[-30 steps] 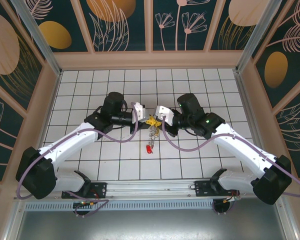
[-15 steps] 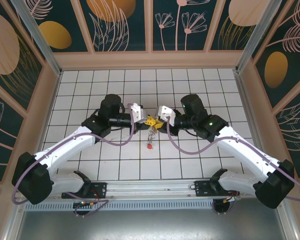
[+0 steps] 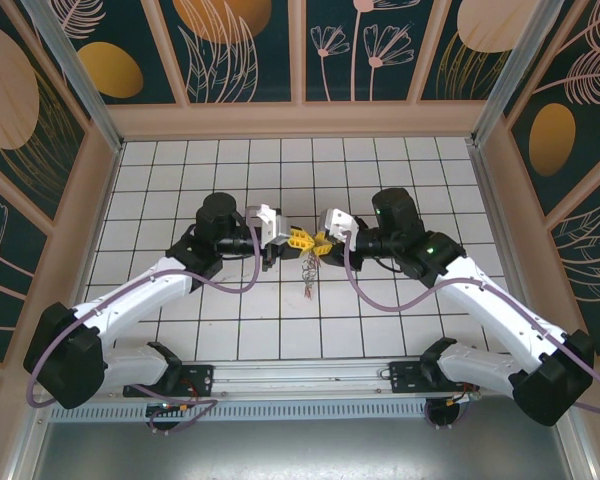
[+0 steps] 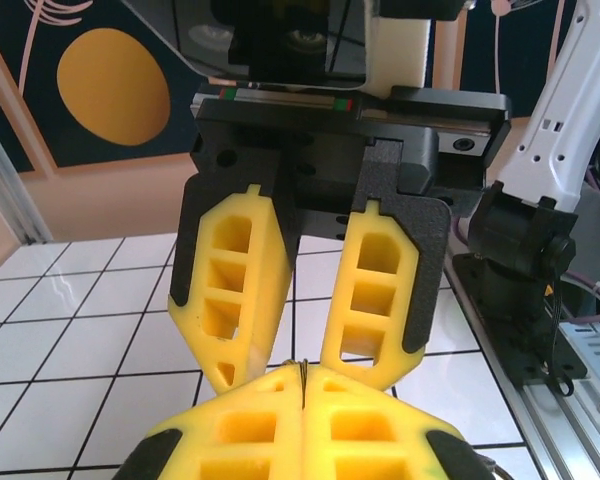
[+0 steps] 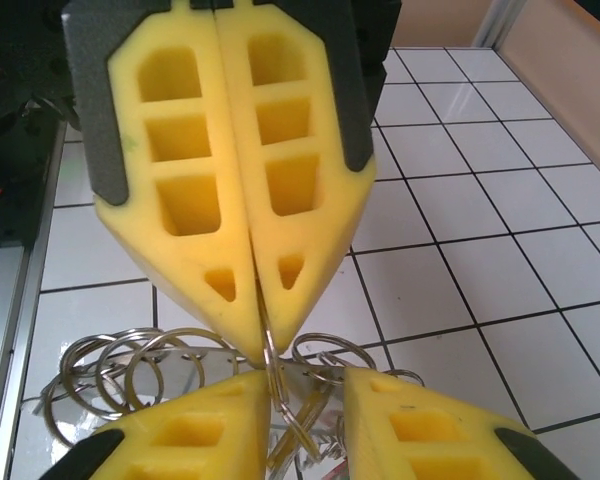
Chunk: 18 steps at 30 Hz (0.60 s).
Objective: Put the keys on the keyring
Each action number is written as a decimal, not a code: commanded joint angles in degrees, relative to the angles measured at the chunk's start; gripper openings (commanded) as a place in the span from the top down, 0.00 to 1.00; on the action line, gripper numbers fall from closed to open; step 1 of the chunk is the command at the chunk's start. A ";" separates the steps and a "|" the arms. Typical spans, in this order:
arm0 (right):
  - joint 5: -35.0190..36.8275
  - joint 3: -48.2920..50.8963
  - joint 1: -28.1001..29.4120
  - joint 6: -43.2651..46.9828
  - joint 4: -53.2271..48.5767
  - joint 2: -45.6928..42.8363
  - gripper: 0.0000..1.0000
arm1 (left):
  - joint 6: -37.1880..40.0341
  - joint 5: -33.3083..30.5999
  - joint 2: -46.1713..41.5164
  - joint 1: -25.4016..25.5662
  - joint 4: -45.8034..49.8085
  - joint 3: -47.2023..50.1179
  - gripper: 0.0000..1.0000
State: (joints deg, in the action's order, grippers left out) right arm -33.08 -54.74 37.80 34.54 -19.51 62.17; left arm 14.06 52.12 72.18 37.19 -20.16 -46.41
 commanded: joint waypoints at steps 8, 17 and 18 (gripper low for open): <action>-6.10 2.38 -1.57 -4.46 7.24 -0.07 0.89 | -5.92 3.26 -0.46 0.43 -15.02 3.09 1.00; -7.27 2.93 -1.64 -4.90 9.22 -0.83 0.85 | -6.92 3.08 -0.99 0.40 -16.53 4.65 1.00; -7.23 2.85 -1.64 -4.69 9.07 -0.87 0.90 | -7.19 3.04 -0.99 0.43 -16.93 4.88 1.00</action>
State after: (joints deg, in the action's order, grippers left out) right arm -38.89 -52.29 36.45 29.91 -13.96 62.17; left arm 8.47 52.40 72.20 37.12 -32.69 -42.11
